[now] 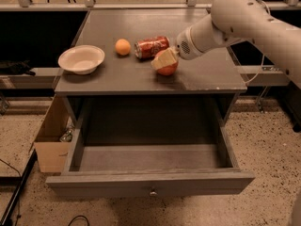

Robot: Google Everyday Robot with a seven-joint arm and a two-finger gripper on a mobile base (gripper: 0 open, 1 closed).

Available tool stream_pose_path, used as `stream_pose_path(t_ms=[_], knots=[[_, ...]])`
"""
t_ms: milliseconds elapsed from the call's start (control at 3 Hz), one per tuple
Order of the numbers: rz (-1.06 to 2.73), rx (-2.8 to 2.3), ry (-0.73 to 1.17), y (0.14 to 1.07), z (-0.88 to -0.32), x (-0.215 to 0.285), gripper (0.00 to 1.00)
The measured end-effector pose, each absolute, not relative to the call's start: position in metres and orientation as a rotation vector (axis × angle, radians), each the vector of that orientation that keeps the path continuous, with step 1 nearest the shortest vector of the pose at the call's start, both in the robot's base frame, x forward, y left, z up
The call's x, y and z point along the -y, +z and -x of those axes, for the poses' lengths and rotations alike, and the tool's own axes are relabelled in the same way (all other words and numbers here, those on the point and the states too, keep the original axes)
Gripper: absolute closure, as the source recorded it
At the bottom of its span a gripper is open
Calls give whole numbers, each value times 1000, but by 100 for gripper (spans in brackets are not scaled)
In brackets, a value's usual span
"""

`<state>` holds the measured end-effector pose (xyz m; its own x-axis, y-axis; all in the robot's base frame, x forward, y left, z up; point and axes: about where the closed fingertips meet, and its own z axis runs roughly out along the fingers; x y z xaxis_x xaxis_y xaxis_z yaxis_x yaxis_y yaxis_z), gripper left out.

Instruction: Place apple into top drawer

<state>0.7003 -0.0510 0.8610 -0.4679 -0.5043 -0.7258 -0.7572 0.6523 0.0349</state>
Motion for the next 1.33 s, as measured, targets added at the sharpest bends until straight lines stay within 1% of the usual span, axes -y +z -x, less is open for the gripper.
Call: stream_pose_path(t_ms=[333, 667, 1333], knots=[[955, -2147, 437, 873, -687, 66, 100], [913, -2116, 406, 889, -663, 93, 100], [913, -2145, 401, 883, -593, 136, 100]])
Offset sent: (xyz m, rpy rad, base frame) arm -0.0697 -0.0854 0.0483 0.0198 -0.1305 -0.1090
